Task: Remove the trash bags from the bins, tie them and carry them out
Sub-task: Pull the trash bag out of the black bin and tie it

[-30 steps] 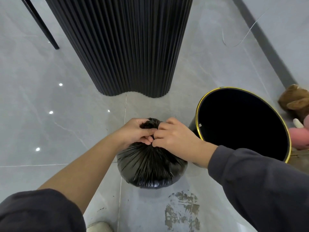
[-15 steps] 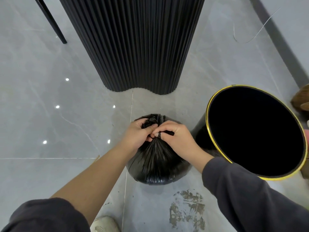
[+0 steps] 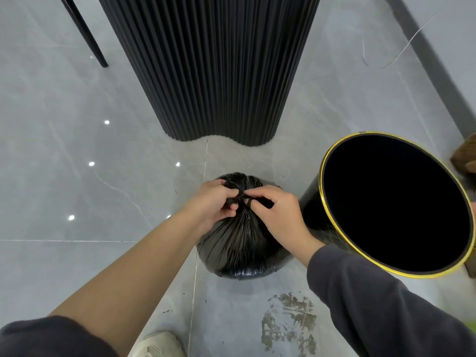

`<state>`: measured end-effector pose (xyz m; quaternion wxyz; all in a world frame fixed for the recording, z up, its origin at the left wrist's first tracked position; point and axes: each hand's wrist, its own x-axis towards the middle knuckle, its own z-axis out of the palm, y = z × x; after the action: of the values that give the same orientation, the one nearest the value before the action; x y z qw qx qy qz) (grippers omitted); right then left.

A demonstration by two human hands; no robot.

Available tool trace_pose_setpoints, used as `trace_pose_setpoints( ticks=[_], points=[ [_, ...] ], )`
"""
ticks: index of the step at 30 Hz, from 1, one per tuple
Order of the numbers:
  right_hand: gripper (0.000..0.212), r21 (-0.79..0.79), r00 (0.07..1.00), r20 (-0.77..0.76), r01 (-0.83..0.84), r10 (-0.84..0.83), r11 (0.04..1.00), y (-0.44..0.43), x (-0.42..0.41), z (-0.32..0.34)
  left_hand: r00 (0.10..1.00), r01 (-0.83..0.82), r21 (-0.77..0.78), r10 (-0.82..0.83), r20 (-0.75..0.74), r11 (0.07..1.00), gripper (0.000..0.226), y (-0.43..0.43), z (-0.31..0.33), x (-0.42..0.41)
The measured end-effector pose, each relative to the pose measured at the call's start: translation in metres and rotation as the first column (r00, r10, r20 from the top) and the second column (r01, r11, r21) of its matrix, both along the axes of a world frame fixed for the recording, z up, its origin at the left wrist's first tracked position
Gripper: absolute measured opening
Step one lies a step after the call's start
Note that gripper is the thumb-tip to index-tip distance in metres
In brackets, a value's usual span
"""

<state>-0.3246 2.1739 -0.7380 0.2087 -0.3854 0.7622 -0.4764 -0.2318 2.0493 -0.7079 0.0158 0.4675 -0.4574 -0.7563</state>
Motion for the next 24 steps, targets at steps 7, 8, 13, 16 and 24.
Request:
trace_pose_setpoints(
  ticks=[7, 8, 13, 16, 24],
  points=[
    [0.015, 0.005, 0.994, -0.096, -0.051, 0.051, 0.999, -0.002, -0.003, -0.006, 0.957, 0.290, -0.454, -0.261, 0.126, 0.843, 0.018, 0.003, 0.008, 0.007],
    [0.015, 0.007, 0.994, -0.091, -0.059, 0.060, 0.998, -0.001, -0.003, -0.005, 0.941, 0.334, -0.560, -0.300, 0.156, 0.758, 0.008, 0.005, 0.008, 0.010],
    [0.015, -0.012, 1.000, -0.006, -0.020, 0.020, 1.000, -0.002, 0.000, -0.008, 0.970, 0.235, -0.531, -0.235, 0.067, 0.814, 0.006, 0.004, 0.001, 0.013],
    [0.015, -0.037, 0.961, 0.271, 0.061, -0.049, 0.997, -0.005, 0.001, -0.004, 0.969, 0.229, -0.592, -0.241, 0.061, 0.772, 0.014, -0.001, -0.005, 0.012],
    [0.017, -0.041, 0.774, 0.632, 0.096, -0.049, 0.995, -0.006, 0.001, 0.001, 0.896, 0.199, -0.912, -0.444, 0.021, 0.359, 0.033, -0.005, -0.004, 0.019]
  ],
)
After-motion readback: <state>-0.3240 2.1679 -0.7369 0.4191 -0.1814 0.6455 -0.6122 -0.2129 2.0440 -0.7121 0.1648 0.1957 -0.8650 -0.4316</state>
